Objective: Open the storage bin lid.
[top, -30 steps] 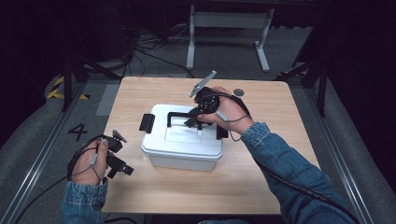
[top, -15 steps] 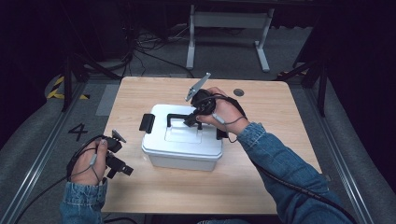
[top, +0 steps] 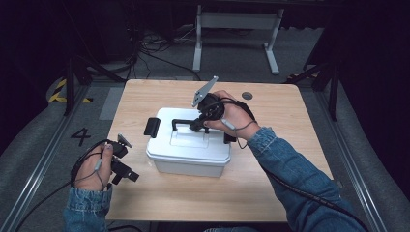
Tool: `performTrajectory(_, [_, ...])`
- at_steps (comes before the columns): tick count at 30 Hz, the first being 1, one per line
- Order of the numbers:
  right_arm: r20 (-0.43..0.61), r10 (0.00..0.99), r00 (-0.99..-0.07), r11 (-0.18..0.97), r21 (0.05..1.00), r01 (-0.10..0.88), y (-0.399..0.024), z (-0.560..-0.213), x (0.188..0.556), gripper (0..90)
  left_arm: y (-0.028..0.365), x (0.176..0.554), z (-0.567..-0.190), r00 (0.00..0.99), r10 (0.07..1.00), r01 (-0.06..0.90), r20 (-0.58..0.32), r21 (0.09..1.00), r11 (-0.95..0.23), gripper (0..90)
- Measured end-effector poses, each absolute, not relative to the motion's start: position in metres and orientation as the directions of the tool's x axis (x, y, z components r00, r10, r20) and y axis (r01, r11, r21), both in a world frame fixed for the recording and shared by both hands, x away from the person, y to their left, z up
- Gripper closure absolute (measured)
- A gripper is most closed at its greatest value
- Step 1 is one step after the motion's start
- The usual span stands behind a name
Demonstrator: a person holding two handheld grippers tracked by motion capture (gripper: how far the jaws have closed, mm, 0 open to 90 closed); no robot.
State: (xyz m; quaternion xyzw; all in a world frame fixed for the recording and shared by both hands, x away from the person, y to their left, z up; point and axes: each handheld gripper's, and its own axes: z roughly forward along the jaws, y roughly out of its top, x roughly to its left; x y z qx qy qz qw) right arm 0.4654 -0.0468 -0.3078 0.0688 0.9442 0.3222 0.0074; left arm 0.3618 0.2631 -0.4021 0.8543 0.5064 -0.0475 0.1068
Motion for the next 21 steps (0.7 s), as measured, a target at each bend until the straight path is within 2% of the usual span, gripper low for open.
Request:
performTrajectory(10, [0.022, 0.115, -0.993, 0.756, 0.647, 0.101, -0.049, -0.290, 0.463, 84.2, 0.265, 0.361, -0.402, 0.479, 0.858, 0.877, -0.187, 0.138, -0.460, 17.9])
performTrajectory(21, [0.002, 0.147, -0.989, 0.719, 0.687, 0.108, -0.068, -0.263, 0.462, 84.2, 0.263, 0.362, -0.402, 0.482, 0.857, 0.875, -0.183, 0.136, -0.464, 18.0])
